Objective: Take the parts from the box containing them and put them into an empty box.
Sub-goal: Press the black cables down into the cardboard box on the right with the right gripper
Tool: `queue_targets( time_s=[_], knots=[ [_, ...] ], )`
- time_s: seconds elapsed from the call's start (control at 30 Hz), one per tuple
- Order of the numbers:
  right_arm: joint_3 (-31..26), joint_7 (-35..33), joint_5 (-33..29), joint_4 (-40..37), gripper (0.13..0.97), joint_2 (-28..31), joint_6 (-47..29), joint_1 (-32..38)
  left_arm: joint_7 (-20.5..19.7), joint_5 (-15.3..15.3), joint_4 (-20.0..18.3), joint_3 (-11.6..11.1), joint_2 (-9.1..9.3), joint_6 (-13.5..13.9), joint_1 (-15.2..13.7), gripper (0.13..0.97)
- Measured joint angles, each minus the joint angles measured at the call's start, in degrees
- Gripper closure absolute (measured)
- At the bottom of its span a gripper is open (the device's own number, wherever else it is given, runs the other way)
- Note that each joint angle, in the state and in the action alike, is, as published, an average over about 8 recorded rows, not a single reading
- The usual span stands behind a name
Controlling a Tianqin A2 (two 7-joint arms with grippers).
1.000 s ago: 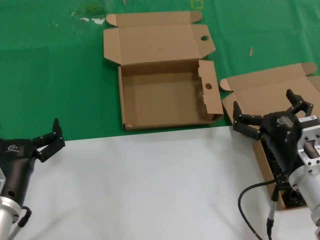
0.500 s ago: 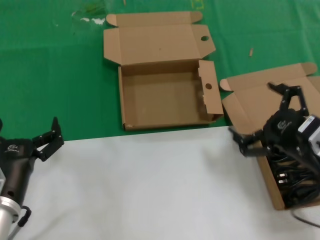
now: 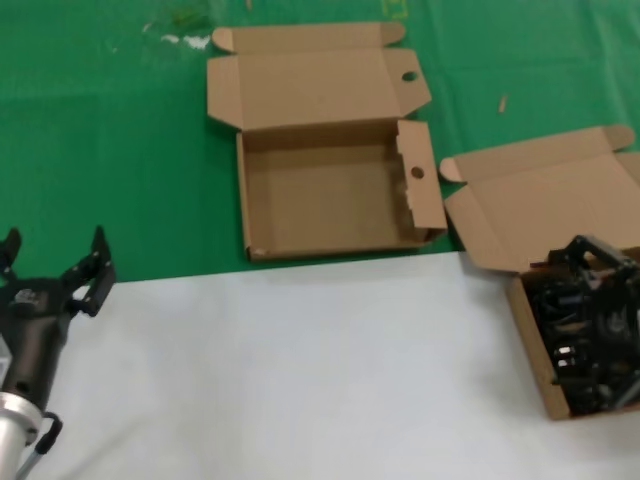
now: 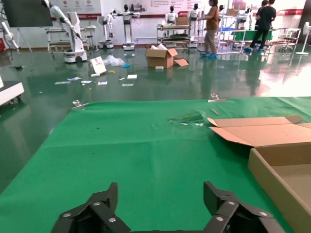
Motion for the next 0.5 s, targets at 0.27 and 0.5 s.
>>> queue_targets(
  time_s=[0.27, 0.5],
  knots=[
    [-7.3, -5.5, -8.1, -7.5, 0.129, -1.1, -13.8, 14.2, 0.0, 0.0, 0.0, 0.0, 0.0, 0.0, 0.0, 0.516],
    [-11.3, -9.3, -13.8, -14.0, 0.148, -4.6, -17.8, 22.2, 0.0, 0.0, 0.0, 0.0, 0.0, 0.0, 0.0, 0.673]
  ],
)
